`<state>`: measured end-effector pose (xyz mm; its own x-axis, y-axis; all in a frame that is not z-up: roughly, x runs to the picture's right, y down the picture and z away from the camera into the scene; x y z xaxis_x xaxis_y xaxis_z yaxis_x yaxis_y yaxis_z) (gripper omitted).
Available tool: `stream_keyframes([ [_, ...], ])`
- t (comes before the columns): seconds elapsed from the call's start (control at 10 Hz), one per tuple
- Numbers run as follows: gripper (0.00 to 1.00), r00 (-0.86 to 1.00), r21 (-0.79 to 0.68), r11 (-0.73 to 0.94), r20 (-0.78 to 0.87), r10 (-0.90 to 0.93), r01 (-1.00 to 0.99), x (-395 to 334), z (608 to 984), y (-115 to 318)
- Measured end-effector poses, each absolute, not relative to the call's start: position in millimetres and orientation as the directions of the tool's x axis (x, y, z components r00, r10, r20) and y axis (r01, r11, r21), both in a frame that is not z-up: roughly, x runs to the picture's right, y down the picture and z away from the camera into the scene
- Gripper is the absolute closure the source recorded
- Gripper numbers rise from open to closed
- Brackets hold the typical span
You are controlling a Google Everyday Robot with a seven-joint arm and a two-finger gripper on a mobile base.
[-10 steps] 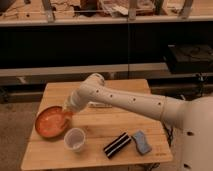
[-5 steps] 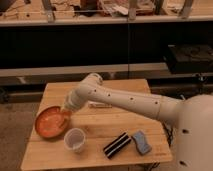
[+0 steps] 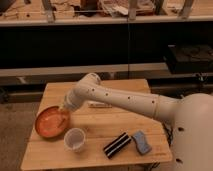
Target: Place the pepper in the ceramic bowl
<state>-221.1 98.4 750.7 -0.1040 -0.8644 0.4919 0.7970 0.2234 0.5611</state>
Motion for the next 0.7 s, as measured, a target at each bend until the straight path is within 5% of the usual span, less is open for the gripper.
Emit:
stream_keyframes([
  [0.7, 1.0, -0.122, 0.579, 0.218, 0.49, -0.863, 0.786, -239, 755, 98],
])
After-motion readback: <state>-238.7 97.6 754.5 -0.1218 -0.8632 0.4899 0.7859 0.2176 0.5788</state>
